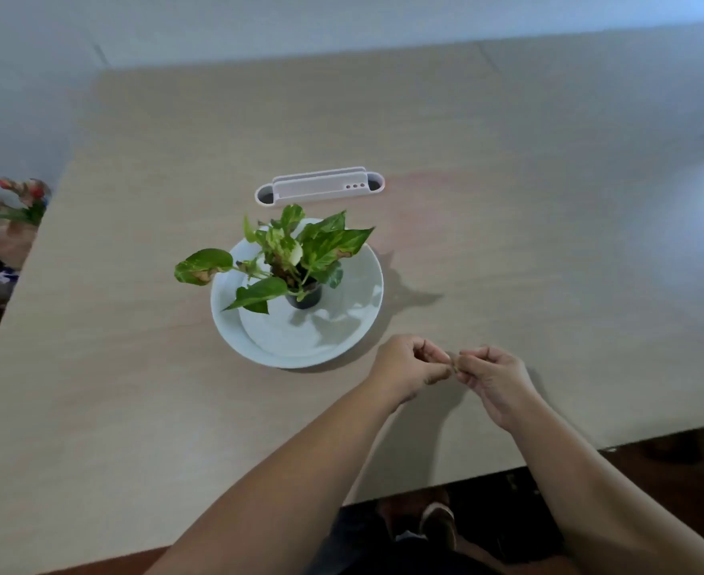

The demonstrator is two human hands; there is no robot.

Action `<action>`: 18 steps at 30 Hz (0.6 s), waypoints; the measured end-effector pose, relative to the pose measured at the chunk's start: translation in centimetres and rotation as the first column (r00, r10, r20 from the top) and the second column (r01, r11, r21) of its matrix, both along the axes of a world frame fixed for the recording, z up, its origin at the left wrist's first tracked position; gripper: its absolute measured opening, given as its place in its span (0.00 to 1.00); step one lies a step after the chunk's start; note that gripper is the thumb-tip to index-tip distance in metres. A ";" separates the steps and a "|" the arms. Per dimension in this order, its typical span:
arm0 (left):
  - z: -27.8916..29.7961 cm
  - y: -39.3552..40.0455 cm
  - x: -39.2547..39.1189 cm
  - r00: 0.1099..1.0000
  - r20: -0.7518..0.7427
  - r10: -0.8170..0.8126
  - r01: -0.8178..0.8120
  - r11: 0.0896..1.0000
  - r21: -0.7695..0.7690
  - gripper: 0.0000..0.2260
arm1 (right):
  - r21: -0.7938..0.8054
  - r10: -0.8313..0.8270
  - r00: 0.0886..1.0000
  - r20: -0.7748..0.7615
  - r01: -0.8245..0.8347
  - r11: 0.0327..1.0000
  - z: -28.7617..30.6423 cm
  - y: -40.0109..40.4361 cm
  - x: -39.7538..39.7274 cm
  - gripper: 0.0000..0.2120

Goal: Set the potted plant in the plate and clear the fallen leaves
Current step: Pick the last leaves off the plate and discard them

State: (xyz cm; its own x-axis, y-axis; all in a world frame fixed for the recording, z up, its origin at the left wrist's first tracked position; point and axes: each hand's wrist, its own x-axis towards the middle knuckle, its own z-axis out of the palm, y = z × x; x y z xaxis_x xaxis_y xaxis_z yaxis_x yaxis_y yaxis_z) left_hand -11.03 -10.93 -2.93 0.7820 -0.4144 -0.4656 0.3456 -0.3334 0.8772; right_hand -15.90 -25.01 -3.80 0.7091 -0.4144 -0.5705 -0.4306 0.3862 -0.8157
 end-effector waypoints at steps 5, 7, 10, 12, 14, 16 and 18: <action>0.3 -8.3 -3.9 0.989 -0.011 -0.147 0.147 0.989 0.028 0.08 | -0.025 -0.178 0.984 0.015 0.178 0.984 0.2 -7.7 -6.3 0.09; 0.2 -11.1 -5.6 0.980 -0.014 -0.201 0.201 0.979 0.040 0.08 | -0.022 -0.225 0.974 0.008 0.225 0.974 -0.2 -10.5 -9.2 0.08; -0.1 -15.2 -8.2 0.957 -0.003 -0.290 0.289 0.954 0.083 0.08 | -0.005 -0.290 0.956 -0.031 0.290 0.957 -1.1 -14.6 -14.6 0.06; -0.4 -17.8 -10.2 0.939 0.001 -0.343 0.340 0.933 0.113 0.08 | 0.006 -0.350 0.935 -0.059 0.351 0.936 -2.0 -16.7 -18.1 0.07; -0.8 -20.0 -12.0 0.921 0.024 -0.388 0.380 0.911 0.162 0.07 | 0.016 -0.406 0.910 -0.086 0.409 0.913 -3.0 -18.2 -20.9 0.07; -1.0 -22.0 -13.7 0.886 0.043 -0.461 0.443 0.872 0.209 0.05 | 0.028 -0.459 0.882 -0.103 0.464 0.885 -4.0 -19.6 -23.1 0.07; -1.3 -23.7 -15.2 0.844 0.058 -0.533 0.504 0.826 0.251 0.05 | 0.015 -0.500 0.856 -0.132 0.506 0.862 -4.9 -20.6 -24.4 0.07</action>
